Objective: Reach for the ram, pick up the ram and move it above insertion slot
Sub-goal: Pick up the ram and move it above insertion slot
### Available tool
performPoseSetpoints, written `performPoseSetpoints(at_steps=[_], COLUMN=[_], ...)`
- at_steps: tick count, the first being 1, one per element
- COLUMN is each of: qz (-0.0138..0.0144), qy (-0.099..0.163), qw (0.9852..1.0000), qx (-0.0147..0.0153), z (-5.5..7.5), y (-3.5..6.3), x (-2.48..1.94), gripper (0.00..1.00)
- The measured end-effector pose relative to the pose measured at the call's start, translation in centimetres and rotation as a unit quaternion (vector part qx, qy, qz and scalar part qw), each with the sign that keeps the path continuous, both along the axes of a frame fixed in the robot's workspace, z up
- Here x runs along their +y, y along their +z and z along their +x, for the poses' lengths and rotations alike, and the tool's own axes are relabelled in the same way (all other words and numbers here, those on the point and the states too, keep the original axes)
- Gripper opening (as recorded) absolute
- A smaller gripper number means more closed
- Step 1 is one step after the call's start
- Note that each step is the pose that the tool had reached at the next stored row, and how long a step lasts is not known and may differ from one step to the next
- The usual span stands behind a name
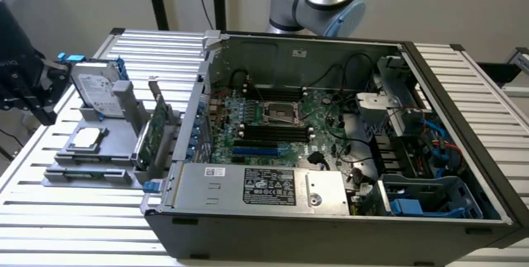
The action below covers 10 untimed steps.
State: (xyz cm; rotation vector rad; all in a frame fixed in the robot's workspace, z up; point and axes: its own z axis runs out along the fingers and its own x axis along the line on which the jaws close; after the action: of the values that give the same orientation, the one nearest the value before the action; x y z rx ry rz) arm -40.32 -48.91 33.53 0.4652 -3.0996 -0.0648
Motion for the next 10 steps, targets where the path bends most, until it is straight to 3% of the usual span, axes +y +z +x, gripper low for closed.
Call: performPoseSetpoints(at_steps=[5,10], qz=[0.0000,0.0000], qy=[0.046,0.091], qw=[0.9990,0.9958], qx=[0.0000,0.0000], z=[0.00,0.00], y=[0.00,0.00], x=[0.00,0.00], gripper=[0.11,0.11])
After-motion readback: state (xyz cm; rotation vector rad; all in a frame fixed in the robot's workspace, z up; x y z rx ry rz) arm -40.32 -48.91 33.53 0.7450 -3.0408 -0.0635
